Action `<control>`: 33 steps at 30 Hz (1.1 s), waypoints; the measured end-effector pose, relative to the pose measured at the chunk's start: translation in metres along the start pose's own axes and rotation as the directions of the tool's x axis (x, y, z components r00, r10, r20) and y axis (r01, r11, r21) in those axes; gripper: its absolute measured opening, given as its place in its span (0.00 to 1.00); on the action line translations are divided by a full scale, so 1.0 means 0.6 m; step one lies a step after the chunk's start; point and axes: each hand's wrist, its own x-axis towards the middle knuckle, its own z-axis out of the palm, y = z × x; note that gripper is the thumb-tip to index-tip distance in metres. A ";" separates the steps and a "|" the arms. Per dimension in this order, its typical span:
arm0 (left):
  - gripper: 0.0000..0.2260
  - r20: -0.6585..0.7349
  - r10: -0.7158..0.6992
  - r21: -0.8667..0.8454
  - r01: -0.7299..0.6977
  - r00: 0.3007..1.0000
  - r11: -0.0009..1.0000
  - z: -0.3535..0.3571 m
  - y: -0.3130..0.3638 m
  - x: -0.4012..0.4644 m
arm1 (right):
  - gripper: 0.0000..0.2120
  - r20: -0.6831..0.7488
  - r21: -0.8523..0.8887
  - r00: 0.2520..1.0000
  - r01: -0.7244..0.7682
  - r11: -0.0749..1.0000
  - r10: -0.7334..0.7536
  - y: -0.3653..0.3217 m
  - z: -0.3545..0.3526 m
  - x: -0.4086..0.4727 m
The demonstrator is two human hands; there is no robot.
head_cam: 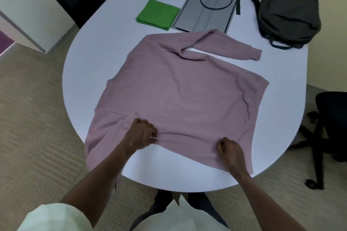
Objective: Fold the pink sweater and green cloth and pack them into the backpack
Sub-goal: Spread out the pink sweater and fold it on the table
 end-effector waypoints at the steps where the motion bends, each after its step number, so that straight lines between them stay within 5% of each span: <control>1: 0.23 0.028 -0.027 0.001 0.027 0.999 1.000 -0.007 0.004 0.006 | 0.10 -0.051 0.042 0.998 -0.032 0.999 0.034 0.011 -0.005 0.001; 3: 0.27 0.037 -0.047 -0.030 0.048 0.998 0.998 -0.017 0.019 0.019 | 0.06 -0.145 0.121 0.979 -0.124 0.985 0.141 0.032 -0.013 0.003; 5: 0.22 0.011 -0.011 -0.107 0.012 1.000 0.994 -0.013 0.035 0.024 | 0.01 -0.214 0.208 0.941 -0.218 0.954 0.261 0.049 -0.015 0.000; 10: 0.07 -0.020 -0.061 -0.266 0.054 0.998 0.962 0.004 0.062 0.018 | 0.11 -0.201 0.212 0.854 -0.440 0.872 0.480 0.068 -0.014 -0.018; 14: 0.07 0.025 -0.136 -0.327 0.137 0.990 0.935 0.000 0.061 0.021 | 0.18 -0.129 0.189 0.792 -0.570 0.799 0.596 0.064 -0.024 -0.031; 23: 0.07 0.126 -0.141 -0.343 0.176 0.982 0.923 -0.007 0.060 0.024 | 0.21 -0.026 0.372 0.735 -0.621 0.689 0.677 0.064 -0.039 -0.060; 29: 0.07 0.090 -0.110 -0.401 0.137 0.990 0.906 -0.003 0.056 0.017 | 0.24 0.247 0.327 0.665 -0.742 0.585 0.705 0.082 -0.037 -0.075; 33: 0.05 0.043 -0.048 -0.403 0.061 0.998 0.913 0.002 0.047 0.009 | 0.14 0.335 0.485 0.753 -0.653 0.582 0.566 0.097 -0.049 -0.076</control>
